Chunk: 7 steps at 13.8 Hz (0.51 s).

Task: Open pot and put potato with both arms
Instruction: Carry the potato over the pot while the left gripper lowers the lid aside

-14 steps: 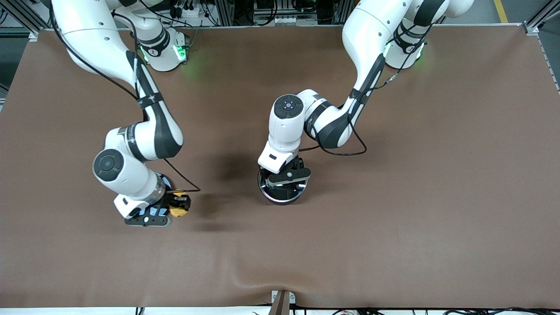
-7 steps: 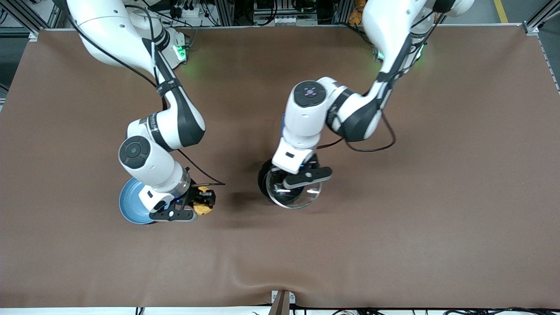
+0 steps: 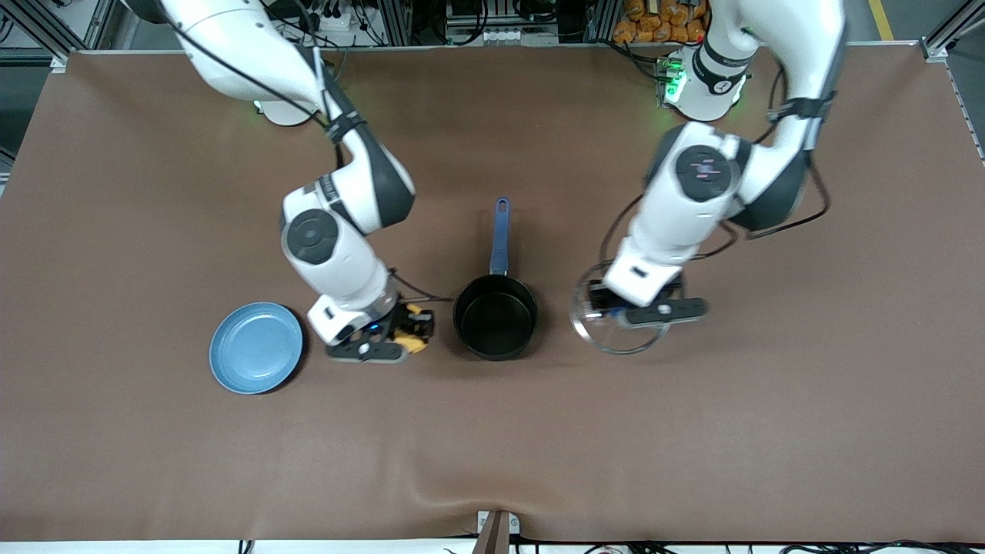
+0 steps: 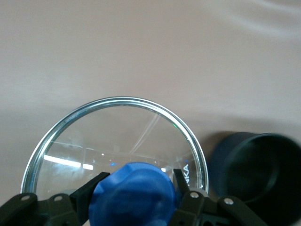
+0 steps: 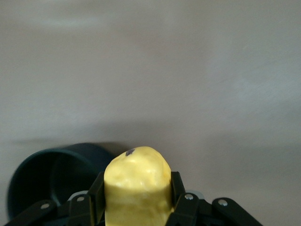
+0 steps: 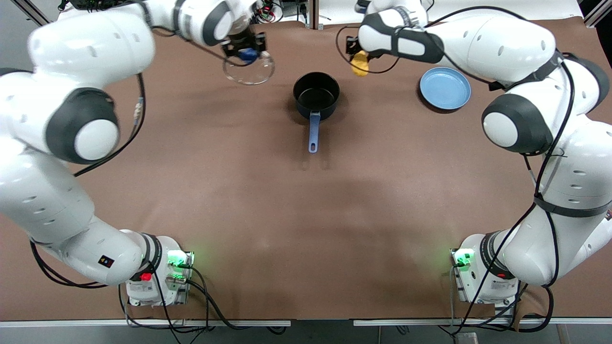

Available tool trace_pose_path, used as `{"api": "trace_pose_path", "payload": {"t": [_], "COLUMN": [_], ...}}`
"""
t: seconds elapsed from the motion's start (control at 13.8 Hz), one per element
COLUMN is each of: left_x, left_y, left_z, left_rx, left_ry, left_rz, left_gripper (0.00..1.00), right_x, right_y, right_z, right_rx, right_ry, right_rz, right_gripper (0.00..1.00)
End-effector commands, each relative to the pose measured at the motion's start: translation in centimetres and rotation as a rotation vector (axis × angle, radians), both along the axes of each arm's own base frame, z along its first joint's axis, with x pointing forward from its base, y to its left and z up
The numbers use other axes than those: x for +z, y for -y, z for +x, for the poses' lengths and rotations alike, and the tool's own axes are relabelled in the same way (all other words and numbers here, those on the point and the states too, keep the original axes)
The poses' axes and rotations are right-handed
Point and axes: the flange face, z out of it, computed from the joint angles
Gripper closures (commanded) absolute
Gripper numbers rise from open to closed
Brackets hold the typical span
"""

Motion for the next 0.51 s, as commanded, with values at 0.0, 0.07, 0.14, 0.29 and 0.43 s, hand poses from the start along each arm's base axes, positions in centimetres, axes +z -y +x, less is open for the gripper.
{"api": "trace_pose_path", "payload": {"t": [0.0,0.07,0.14,0.29,0.43], "left_x": [-2.0,-2.9,-3.8,-6.4,-8.7], "left_y": [-6.1,-8.0,-10.0,-13.5,-16.0], "left_z": [-1.8,-1.7,-1.6,-1.5,-1.1], "left_rx": [-0.060,-0.081,-0.094,-0.139,-0.161], "left_ry": [0.008,-0.004,-0.010,-0.003,-0.009], "left_rz": [0.007,0.021,0.030,0.034,0.042], "left_gripper": [1.00,1.00,1.00,1.00,1.00], "right_x": [-0.8,-1.6,-1.8,-2.6,-4.5], "right_y": [-5.5,-6.9,-8.5,-10.6,-11.5], "right_z": [-1.0,-1.5,-2.0,-2.5,-2.7], "right_rx": [-0.017,-0.003,-0.001,-0.007,0.003], "right_ry": [0.002,0.003,0.014,0.042,0.069], "right_rz": [0.019,0.020,0.031,0.053,0.064], "right_gripper": [1.00,1.00,1.00,1.00,1.00]}}
